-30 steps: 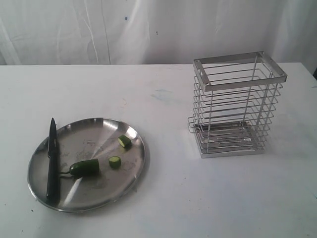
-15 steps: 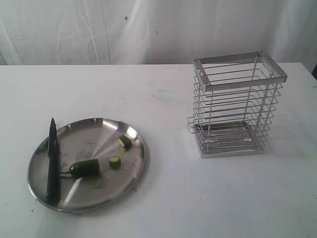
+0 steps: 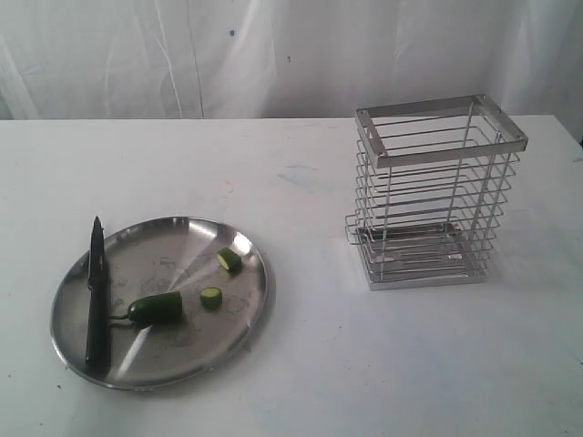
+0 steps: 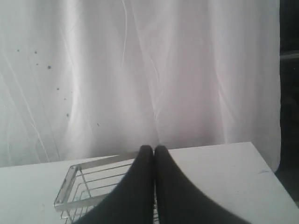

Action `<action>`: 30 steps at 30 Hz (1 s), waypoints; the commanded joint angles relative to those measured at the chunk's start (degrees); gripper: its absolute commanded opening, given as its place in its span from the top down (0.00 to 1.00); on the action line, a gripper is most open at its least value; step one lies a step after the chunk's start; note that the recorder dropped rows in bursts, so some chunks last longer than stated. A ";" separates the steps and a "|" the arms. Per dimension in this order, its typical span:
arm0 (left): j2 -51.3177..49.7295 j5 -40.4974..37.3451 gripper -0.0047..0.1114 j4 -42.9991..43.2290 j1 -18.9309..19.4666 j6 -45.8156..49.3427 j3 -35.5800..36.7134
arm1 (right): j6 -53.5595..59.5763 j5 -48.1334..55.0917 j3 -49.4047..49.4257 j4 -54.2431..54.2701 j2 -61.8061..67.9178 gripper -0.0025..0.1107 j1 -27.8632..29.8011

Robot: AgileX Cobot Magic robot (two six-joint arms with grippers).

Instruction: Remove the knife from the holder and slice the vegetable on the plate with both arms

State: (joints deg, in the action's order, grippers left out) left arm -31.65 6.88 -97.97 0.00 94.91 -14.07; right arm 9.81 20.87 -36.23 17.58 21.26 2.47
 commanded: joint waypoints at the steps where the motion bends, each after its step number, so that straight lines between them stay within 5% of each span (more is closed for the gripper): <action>1: 0.29 -0.68 0.96 -1.15 -0.09 0.07 0.29 | 0.56 9.74 0.88 -3.89 -7.10 0.98 -0.29; 9: 0.29 -0.68 0.96 -1.15 -0.09 0.07 0.29 | 5.26 -6.57 1.42 -12.30 -18.96 0.98 -0.29; 15: 0.29 -0.25 0.96 -1.04 -0.09 0.07 0.29 | -3.04 -32.15 21.13 -16.99 -21.26 0.98 -0.12; 18: 0.28 -0.52 0.96 -0.95 -0.09 0.07 0.29 | -10.44 -36.23 33.97 -16.79 -21.26 0.98 -0.12; 20: 0.28 -0.67 0.96 -0.95 -0.09 0.07 0.29 | -8.15 -31.94 36.23 -16.14 -21.26 0.98 -0.12; 25: 0.28 -0.44 0.96 -0.95 -0.09 0.07 0.29 | -17.17 1.78 36.23 -16.24 -21.26 0.98 -0.12; 30: 0.28 -0.44 0.96 -0.95 -0.09 0.07 0.29 | -17.61 1.93 36.23 -16.10 -21.26 0.98 -0.12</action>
State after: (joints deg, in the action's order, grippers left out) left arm -31.65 6.88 -97.97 0.00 94.91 -14.07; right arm -7.45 22.46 -0.11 1.42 0.10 2.26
